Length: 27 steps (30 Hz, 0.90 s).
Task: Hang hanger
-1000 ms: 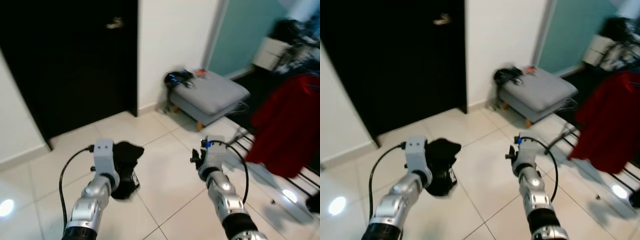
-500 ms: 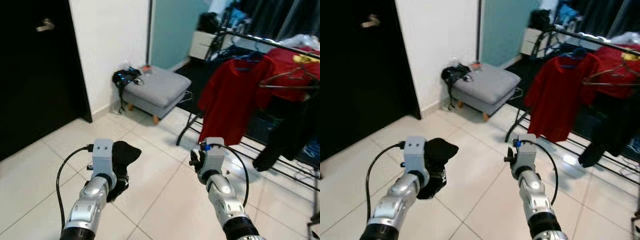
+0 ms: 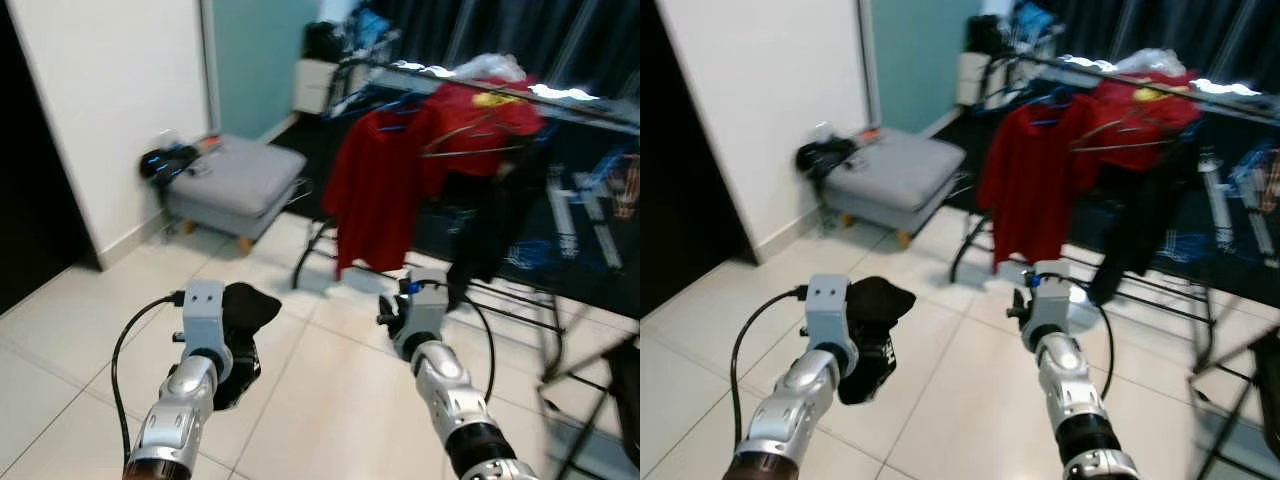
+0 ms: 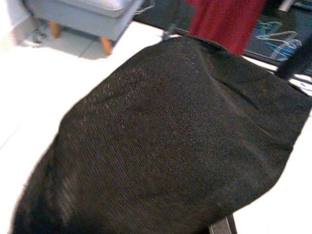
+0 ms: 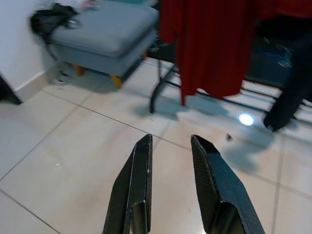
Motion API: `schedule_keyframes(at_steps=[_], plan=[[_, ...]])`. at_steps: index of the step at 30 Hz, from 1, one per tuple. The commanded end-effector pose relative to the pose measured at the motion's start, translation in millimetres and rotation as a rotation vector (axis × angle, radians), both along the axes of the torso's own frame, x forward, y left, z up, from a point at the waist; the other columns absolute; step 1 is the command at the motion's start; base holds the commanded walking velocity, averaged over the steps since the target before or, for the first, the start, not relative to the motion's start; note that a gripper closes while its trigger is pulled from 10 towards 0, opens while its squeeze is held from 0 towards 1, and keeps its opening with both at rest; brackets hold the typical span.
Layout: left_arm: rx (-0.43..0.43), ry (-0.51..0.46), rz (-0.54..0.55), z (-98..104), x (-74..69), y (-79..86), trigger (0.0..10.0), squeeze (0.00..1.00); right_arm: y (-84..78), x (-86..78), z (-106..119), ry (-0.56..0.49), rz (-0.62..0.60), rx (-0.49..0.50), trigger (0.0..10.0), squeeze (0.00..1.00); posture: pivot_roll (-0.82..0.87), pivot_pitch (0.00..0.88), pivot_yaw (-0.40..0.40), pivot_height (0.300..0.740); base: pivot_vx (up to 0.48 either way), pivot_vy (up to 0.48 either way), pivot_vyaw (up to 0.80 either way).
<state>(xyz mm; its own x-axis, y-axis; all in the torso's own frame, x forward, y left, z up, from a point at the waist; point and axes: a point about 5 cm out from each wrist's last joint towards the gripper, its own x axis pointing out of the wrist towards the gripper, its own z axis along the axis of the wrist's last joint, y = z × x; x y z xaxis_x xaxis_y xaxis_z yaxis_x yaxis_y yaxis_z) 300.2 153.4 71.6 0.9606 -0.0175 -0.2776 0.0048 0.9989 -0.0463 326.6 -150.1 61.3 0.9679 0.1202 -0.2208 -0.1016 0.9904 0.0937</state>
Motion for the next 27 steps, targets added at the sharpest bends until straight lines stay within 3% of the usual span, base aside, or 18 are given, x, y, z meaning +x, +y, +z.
schedule_keyframes(at_steps=[1,16,27], plan=[[0.009,-0.003,-0.019,-0.6,0.9,-3.7,10.0,0.0,-3.7,-2.0,-2.1,0.01,-0.016,0.005,10.0,0.0,-0.06,0.0,-0.054,0.74,0.0,0.0,-0.8],[-0.009,-0.011,-0.013,0.2,1.1,-4.2,10.0,0.0,-6.1,-2.2,-7.2,0.057,-0.003,-0.018,10.0,0.0,-0.05,0.0,-0.063,0.74,0.0,0.0,-0.73],[-0.03,-0.022,0.007,0.3,0.0,-1.2,10.0,0.0,4.0,-5.6,-11.2,0.063,0.059,-0.023,10.0,0.0,-0.05,0.0,-0.073,0.74,0.0,0.0,0.0]])
